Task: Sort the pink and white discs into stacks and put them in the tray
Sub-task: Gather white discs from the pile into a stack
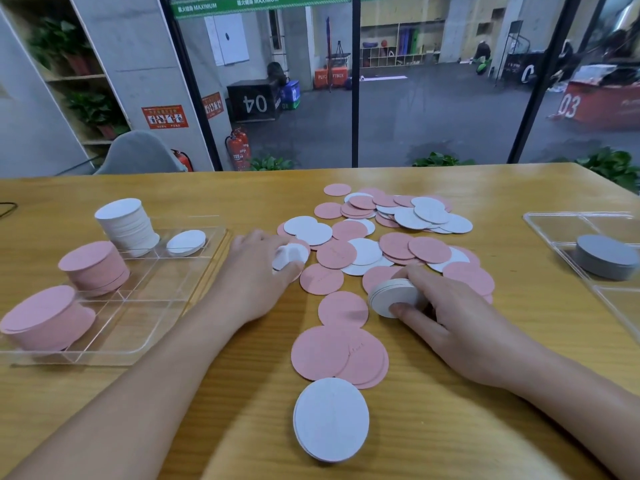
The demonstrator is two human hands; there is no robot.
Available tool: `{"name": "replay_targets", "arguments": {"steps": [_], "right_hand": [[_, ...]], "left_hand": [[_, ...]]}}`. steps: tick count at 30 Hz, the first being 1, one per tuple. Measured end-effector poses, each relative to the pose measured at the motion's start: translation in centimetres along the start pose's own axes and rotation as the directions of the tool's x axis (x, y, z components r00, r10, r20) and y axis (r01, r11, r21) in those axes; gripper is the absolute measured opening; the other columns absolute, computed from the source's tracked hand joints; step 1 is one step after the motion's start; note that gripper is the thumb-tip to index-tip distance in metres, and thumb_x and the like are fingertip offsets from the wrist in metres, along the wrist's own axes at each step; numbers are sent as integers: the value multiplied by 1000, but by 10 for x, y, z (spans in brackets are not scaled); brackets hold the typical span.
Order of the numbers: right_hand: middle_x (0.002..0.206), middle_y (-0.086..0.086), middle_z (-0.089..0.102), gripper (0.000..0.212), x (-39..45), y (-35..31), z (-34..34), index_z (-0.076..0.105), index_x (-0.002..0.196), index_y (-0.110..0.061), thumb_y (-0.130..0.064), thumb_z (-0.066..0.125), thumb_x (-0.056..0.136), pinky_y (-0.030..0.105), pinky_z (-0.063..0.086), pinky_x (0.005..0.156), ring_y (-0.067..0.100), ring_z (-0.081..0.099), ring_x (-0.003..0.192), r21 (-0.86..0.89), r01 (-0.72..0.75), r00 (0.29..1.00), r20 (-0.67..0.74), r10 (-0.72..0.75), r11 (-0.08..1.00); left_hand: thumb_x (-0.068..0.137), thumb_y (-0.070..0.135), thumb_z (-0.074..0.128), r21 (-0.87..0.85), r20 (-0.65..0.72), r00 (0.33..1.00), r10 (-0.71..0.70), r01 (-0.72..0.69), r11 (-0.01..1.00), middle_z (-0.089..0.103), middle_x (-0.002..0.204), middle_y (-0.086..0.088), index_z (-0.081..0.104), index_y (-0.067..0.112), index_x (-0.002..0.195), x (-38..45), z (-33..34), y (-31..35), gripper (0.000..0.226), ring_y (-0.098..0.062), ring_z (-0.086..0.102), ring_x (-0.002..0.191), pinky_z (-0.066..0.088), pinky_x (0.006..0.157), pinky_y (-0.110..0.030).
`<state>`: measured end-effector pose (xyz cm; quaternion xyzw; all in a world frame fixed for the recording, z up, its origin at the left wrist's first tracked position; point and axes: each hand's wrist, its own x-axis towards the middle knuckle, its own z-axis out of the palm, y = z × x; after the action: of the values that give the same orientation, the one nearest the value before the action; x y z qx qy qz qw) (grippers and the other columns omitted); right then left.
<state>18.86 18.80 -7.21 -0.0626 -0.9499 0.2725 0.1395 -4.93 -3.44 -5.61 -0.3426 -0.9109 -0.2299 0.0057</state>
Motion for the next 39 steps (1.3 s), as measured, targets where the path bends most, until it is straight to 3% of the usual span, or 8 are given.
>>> {"name": "replay_targets", "arguments": {"steps": [7,11,17,23,25,32,34,39], "right_hand": [[96,-19,64,12,0,1,0,56,114,-32,-41,61,107,32,51,76,10,60,89,16,20,1000,-7,-20,1000],[99,-23,61,9,0,0,-1,55,108,-32,-38,62,107,24,46,72,11,57,89,21,21,1000,-13,-20,1000],[101,-26,60,8,1,1,-1,55,107,-33,-38,62,107,23,45,73,9,57,89,21,29,1000,-12,-29,999],[99,-29,60,11,0,1,-1,52,104,-39,-36,62,108,20,43,71,8,58,88,30,41,999,-6,-41,999],[99,-30,60,13,0,1,0,51,103,-40,-37,62,107,20,43,71,8,58,88,30,42,999,-4,-42,999],[99,-24,62,8,0,4,0,55,109,-36,-39,62,107,25,45,69,10,59,88,27,52,999,-10,-52,998],[98,-23,62,9,-1,4,0,55,109,-36,-40,62,107,25,45,69,11,59,87,30,54,998,-11,-54,998],[95,-19,64,10,-1,3,0,56,110,-36,-42,62,106,28,47,70,13,59,85,47,48,999,-8,-47,998]], "left_hand": [[112,46,57,20,93,995,33,-35,999,52,153,13,55,36,155,-5,7,6,44,-22,35,140,34,112,-35],[109,40,65,-13,73,989,129,-128,992,62,134,22,63,36,144,-8,12,9,35,-17,40,130,40,112,-41],[93,34,87,-176,-3,998,70,-69,982,55,135,14,57,34,154,-5,5,12,68,-11,52,125,43,99,-26],[97,28,83,-428,-100,994,41,-80,900,58,89,9,83,34,99,-1,2,8,7,-8,50,72,40,66,-15],[102,26,79,-608,-82,997,9,-57,792,51,75,6,85,25,92,-2,0,10,12,-7,42,65,36,59,-13],[109,38,68,-705,-52,996,67,-84,704,69,83,-16,77,10,91,-8,-1,20,35,-16,59,68,46,65,-32],[104,24,76,-664,-34,990,140,-127,736,70,87,-13,77,17,102,-8,0,20,8,-19,65,71,53,70,-36],[100,15,80,-573,9,961,275,-220,790,79,93,4,74,28,119,-11,5,23,24,-17,69,87,54,82,-35]]}}
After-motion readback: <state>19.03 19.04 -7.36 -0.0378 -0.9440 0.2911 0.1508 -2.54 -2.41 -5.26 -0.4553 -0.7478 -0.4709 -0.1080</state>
